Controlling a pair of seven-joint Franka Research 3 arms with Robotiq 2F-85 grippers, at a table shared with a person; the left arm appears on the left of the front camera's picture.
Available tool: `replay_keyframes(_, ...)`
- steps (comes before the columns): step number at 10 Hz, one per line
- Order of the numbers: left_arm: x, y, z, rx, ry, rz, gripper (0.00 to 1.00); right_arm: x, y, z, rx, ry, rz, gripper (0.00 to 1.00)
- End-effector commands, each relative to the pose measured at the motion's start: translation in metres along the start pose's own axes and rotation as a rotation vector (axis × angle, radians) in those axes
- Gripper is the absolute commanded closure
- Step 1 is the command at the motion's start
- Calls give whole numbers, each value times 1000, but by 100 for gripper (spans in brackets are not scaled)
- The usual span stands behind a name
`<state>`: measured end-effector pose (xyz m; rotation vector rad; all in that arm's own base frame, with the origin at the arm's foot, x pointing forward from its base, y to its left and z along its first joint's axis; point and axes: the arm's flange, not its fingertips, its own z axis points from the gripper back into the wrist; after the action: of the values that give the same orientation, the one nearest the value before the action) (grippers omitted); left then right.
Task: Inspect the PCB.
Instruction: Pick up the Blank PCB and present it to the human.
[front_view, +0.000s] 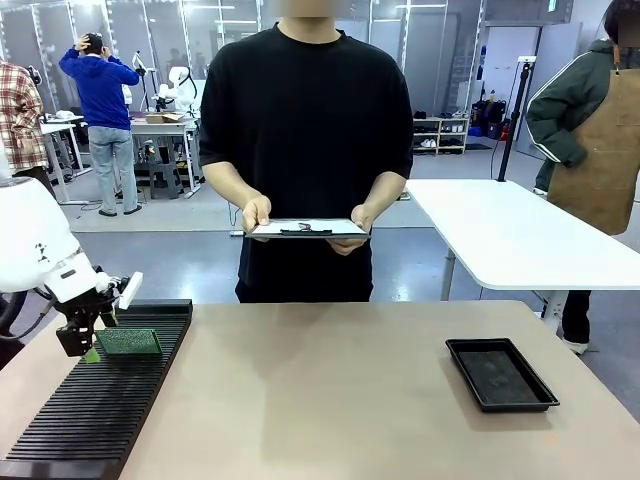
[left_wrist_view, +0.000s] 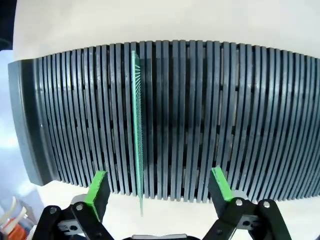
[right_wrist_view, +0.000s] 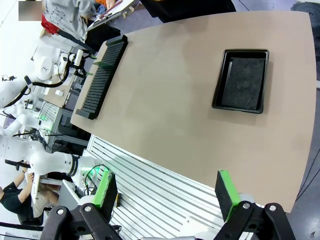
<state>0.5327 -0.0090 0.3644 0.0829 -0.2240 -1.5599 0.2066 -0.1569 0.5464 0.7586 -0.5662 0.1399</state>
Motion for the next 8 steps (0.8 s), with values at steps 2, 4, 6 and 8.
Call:
replay_keyframes(2, 1, 14, -11, -19, -5, 48, 12, 0, 1, 1, 11, -5, 8, 0)
replay_keyframes(4, -1, 21, -18, -16, -13, 55, 71, 0, 1, 1, 11, -5, 8, 0)
replay_keyframes(6, 0, 22, -21, -27, 5, 53, 100, 0, 1, 1, 11, -5, 8, 0)
replay_keyframes(8, -1, 24, -24, -36, 11, 52, 97, 0, 1, 1, 11, -5, 8, 0)
